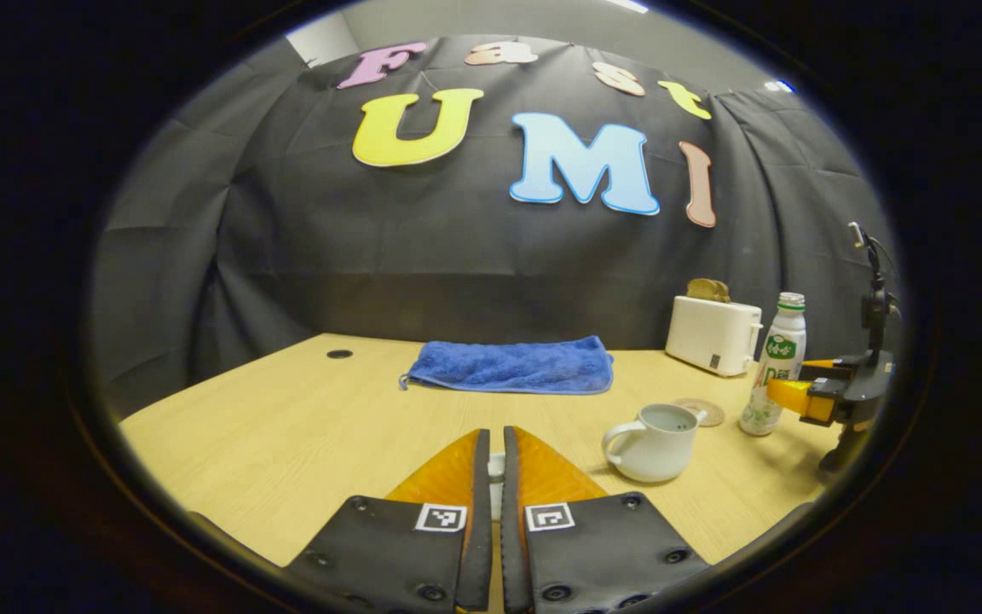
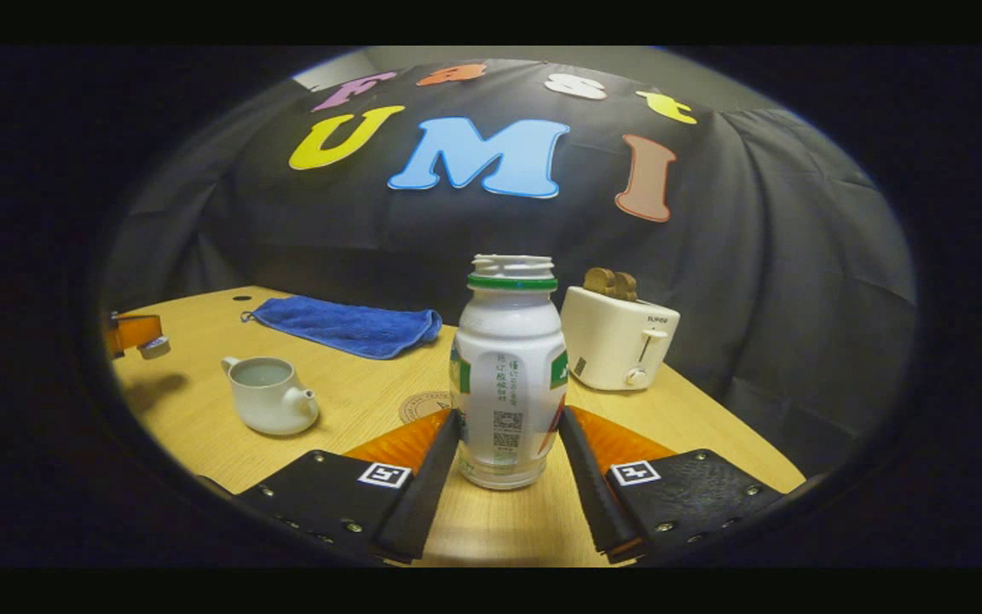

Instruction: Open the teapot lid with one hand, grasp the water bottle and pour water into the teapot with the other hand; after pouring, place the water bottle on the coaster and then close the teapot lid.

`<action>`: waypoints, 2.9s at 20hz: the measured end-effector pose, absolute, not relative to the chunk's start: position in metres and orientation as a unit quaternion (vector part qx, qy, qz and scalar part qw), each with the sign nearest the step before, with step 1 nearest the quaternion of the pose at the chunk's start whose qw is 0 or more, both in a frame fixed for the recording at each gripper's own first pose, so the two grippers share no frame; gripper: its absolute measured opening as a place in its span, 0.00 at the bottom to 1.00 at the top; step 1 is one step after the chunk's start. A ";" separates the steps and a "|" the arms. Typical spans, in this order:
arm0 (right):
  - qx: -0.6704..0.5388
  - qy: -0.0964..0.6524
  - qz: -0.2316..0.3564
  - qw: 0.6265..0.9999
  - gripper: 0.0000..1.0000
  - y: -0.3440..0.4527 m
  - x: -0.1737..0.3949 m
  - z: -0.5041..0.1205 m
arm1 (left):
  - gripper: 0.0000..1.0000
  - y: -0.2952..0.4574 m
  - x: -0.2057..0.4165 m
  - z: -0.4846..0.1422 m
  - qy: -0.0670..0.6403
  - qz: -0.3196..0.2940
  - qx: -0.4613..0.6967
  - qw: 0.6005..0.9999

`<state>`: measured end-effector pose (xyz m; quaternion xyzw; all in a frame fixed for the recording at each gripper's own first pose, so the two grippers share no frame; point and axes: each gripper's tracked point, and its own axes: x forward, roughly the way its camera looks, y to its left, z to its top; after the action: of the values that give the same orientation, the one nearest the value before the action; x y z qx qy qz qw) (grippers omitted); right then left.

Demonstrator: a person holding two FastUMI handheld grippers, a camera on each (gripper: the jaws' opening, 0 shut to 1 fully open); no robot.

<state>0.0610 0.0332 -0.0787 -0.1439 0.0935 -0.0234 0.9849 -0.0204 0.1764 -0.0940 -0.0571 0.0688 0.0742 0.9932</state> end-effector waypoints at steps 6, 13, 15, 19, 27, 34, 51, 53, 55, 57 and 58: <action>-0.268 0.068 -0.048 0.960 0.70 0.044 0.063 -0.063 | 0.11 0.179 -0.022 -0.090 0.066 0.076 -0.053 0.994; -0.423 0.042 -0.059 0.903 0.71 0.059 0.069 -0.052 | 0.15 0.185 -0.025 -0.079 0.056 0.080 -0.047 0.994; -0.470 0.032 -0.059 0.880 0.71 0.064 0.070 -0.048 | 0.15 0.183 -0.025 -0.081 0.056 0.078 -0.049 0.994; -0.524 0.026 -0.043 0.850 0.70 0.074 0.077 -0.051 | 0.15 0.185 -0.024 -0.079 0.055 0.077 -0.049 0.994; -0.632 0.002 -0.030 0.774 0.70 0.089 0.086 -0.046 | 0.15 0.192 -0.025 -0.081 0.054 0.083 -0.050 0.994; -0.709 -0.017 -0.017 0.705 0.70 0.095 0.096 -0.038 | 0.15 0.197 -0.026 -0.080 0.054 0.088 -0.049 0.994; -0.801 -0.048 -0.017 0.596 0.70 0.109 0.100 -0.022 | 0.15 0.203 -0.026 -0.077 0.046 0.088 -0.050 0.994; -0.806 -0.053 -0.016 0.589 0.70 0.112 0.098 -0.018 | 0.15 0.206 -0.025 -0.077 0.047 0.090 -0.052 0.993; -0.808 -0.056 -0.016 0.586 0.70 0.114 0.099 -0.015 | 0.15 0.205 -0.026 -0.077 0.047 0.090 -0.055 0.993; -0.811 -0.058 -0.018 0.582 0.70 0.113 0.099 -0.013 | 0.15 0.205 -0.026 -0.077 0.046 0.090 -0.055 0.993; -0.812 -0.058 -0.018 0.581 0.70 0.113 0.099 -0.012 | 0.15 0.206 -0.026 -0.076 0.046 0.090 -0.055 0.993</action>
<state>0.0988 0.1127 -0.0116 -0.8119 -0.0582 -0.0184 0.5806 -0.0260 0.2057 -0.0759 -0.0551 0.0457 0.0899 0.9934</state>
